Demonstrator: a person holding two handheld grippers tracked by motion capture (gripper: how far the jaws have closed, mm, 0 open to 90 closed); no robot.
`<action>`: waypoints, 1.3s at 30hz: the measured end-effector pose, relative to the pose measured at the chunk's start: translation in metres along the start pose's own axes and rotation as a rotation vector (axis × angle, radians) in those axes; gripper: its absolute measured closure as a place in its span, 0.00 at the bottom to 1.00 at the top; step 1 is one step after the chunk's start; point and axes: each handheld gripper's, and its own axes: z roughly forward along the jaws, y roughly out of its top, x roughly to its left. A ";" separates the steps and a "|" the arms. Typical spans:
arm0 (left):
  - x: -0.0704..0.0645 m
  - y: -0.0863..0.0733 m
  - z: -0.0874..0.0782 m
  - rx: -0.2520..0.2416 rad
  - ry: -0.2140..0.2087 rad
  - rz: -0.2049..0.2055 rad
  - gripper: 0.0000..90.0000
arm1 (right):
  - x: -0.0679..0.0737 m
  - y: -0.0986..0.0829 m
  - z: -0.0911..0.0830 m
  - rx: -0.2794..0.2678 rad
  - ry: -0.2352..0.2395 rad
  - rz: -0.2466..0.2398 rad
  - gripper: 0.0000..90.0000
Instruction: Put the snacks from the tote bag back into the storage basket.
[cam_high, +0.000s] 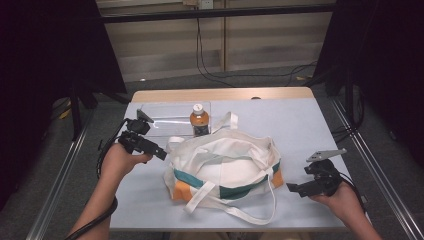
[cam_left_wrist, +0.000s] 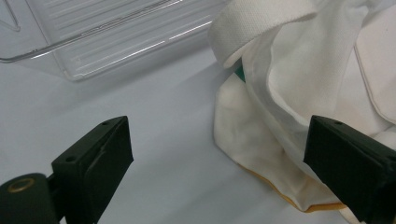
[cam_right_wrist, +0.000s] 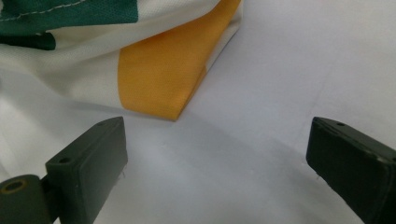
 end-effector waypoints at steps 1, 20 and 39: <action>-0.001 -0.001 0.001 0.001 0.000 -0.001 0.08 | 0.000 0.000 0.000 0.001 0.000 0.000 0.06; 0.006 -0.018 0.020 -0.025 -0.017 -0.024 0.08 | -0.001 0.000 0.000 -0.003 0.001 0.000 0.06; 0.011 -0.039 0.035 -0.084 -0.048 -0.057 0.08 | -0.001 -0.001 0.001 0.003 -0.005 -0.001 0.06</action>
